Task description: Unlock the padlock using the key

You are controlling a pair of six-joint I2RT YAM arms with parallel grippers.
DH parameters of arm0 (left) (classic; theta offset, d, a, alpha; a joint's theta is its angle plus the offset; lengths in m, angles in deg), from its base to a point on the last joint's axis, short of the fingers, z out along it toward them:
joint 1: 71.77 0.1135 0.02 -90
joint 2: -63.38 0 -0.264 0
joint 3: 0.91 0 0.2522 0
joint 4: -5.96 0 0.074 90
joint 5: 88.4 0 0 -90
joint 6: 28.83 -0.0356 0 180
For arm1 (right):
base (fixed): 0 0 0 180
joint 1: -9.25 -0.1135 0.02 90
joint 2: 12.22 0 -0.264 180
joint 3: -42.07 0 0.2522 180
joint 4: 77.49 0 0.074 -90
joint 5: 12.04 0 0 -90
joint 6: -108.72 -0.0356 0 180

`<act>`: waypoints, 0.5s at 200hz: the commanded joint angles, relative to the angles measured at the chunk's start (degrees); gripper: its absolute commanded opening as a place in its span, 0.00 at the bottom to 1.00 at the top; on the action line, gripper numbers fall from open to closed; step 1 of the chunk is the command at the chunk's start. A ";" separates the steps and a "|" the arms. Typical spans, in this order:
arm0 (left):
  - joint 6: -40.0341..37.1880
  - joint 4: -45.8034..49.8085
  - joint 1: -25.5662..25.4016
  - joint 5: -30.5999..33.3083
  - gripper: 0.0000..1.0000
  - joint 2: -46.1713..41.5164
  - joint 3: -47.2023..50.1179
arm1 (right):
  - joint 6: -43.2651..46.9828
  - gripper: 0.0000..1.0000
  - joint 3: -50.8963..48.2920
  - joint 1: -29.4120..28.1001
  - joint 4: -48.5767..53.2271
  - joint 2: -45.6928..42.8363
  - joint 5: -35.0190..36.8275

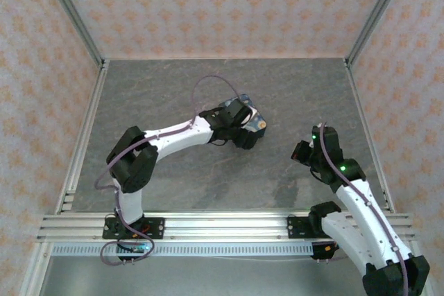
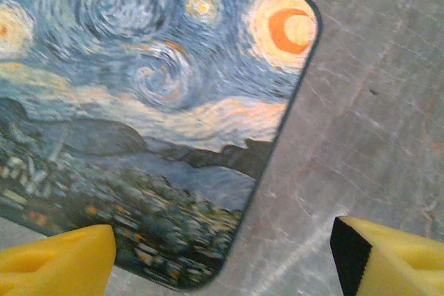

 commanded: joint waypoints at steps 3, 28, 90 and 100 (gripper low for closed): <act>2.67 -1.70 -2.44 -0.87 0.83 -2.58 1.82 | 1.94 0.00 1.98 0.69 2.48 -1.12 -0.79; 3.36 -2.23 -4.47 -1.17 0.83 -1.92 1.82 | 2.21 0.00 1.72 0.68 2.06 -2.35 -0.88; 2.13 -1.01 -4.61 3.38 0.84 -2.32 -2.19 | 2.20 0.00 1.80 0.70 2.56 -2.67 -1.23; 1.52 -0.15 -4.23 5.15 0.85 -2.20 -3.04 | 2.12 0.00 1.72 0.69 2.37 -2.67 -1.24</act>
